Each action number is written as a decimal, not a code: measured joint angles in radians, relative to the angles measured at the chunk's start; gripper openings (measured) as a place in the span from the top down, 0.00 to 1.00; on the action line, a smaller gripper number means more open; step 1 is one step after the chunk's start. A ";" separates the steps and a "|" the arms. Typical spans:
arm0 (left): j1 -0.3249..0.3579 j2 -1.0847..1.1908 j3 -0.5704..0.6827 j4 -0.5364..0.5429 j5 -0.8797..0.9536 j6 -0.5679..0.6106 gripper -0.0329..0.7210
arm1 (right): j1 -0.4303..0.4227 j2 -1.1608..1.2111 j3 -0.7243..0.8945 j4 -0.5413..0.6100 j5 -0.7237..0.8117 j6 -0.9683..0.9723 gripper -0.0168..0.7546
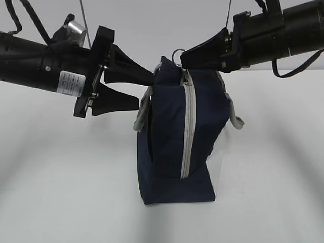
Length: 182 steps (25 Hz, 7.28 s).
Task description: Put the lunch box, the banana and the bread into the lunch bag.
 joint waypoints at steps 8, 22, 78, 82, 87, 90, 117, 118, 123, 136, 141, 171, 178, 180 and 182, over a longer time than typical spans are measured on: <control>-0.046 0.000 0.000 -0.003 -0.056 -0.040 0.38 | 0.000 0.000 0.000 -0.002 -0.018 0.002 1.00; -0.089 0.000 0.000 -0.023 -0.106 -0.043 0.41 | 0.000 0.046 0.000 0.007 -0.047 0.010 1.00; -0.135 0.001 0.000 0.142 0.019 -0.015 0.95 | -0.007 0.581 -0.613 -0.083 -0.116 0.268 1.00; -0.135 0.001 0.000 0.143 0.026 -0.012 0.95 | -0.013 0.587 -0.662 -0.123 -0.059 0.282 1.00; -0.108 0.001 0.000 0.143 0.036 -0.012 0.60 | -0.020 0.587 -0.701 -0.138 0.002 0.283 1.00; -0.050 0.000 0.000 0.139 0.061 -0.012 0.26 | -0.020 0.587 -0.705 -0.165 0.021 0.285 1.00; 0.000 0.355 -0.568 0.270 -0.045 -0.458 0.36 | -0.024 0.587 -0.709 -0.231 0.058 0.291 1.00; -0.011 0.374 -0.600 0.290 -0.040 -0.483 0.36 | -0.024 0.587 -0.709 -0.231 0.058 0.291 1.00; -0.037 0.431 -0.702 0.453 -0.016 -0.609 0.37 | -0.024 0.587 -0.709 -0.244 0.060 0.291 1.00; -0.037 0.440 -0.716 0.487 -0.022 -0.609 0.94 | -0.033 0.587 -0.709 -0.258 0.049 0.225 1.00; -0.037 0.440 -0.716 0.485 -0.019 -0.593 0.95 | -0.059 0.587 -0.711 -0.254 0.049 0.105 1.00; -0.063 0.391 -0.720 0.487 0.027 -0.460 0.95 | -0.092 0.834 -0.951 -0.090 0.274 0.016 1.00; -0.063 0.388 -0.720 0.461 0.053 -0.412 0.95 | -0.092 0.834 -0.952 -0.091 0.284 0.026 1.00; -0.063 0.388 -0.720 0.454 0.057 -0.406 0.95 | -0.092 0.834 -0.954 -0.100 0.288 0.034 1.00; -0.063 0.388 -0.720 0.450 0.058 -0.399 0.95 | -0.092 0.834 -0.954 -0.113 0.288 0.044 1.00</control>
